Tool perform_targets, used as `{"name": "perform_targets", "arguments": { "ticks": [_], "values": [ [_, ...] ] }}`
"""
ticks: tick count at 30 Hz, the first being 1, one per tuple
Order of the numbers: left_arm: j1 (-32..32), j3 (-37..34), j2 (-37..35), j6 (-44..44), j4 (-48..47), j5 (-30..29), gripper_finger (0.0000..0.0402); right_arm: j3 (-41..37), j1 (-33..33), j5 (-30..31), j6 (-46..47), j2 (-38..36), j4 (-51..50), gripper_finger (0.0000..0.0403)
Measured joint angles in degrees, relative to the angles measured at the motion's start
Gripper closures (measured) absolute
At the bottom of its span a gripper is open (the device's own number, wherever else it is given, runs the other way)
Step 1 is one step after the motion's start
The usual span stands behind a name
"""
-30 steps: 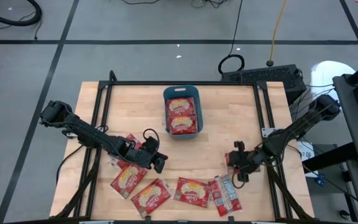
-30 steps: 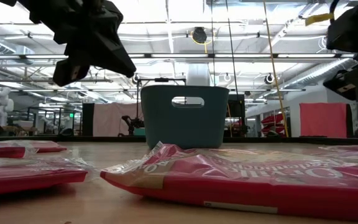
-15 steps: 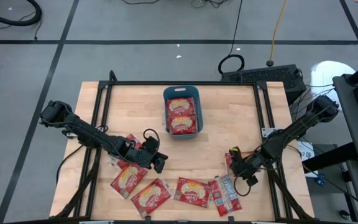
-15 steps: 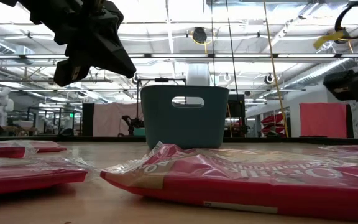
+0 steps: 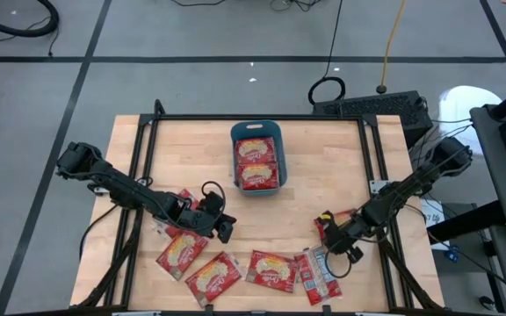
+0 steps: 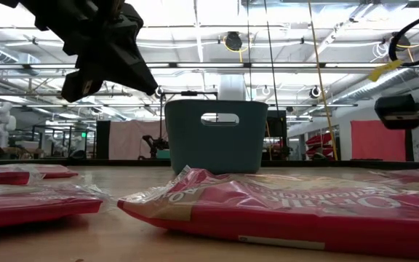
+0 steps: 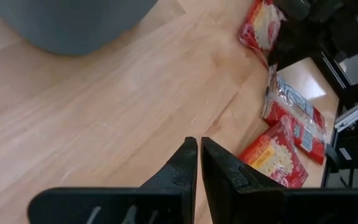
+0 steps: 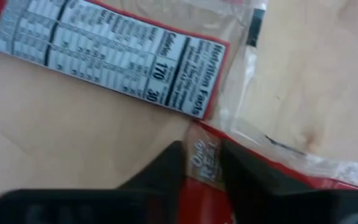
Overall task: Sort popcorn bags into baskets
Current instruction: Put the red popcorn bag into the blue bin
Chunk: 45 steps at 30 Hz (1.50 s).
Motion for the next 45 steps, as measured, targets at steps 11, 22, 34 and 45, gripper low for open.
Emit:
{"name": "perform_targets", "arguments": {
  "ticks": [11, 22, 34, 45],
  "values": [
    [1.06, 0.00, 0.00, 0.11, 2.93, -0.09, 0.0376, 0.72, -1.42, 6.63, 6.34, -3.16, 0.51, 0.0401],
    [1.72, 0.00, 0.00, 1.21, 3.67, -0.46, 0.0376, 1.32, -14.77, 9.93, 26.69, -6.17, 0.99, 0.0403],
    [1.76, 0.00, 0.00, 1.17, 3.74, -0.46, 0.0376, 5.22, -24.41, 6.09, 36.27, -16.92, -10.57, 0.0367],
    [1.26, 0.00, 0.00, 1.50, 3.23, -0.48, 0.0376, 5.22, -11.15, -6.70, 58.82, -20.50, -24.90, 0.0200]
  ]
}}
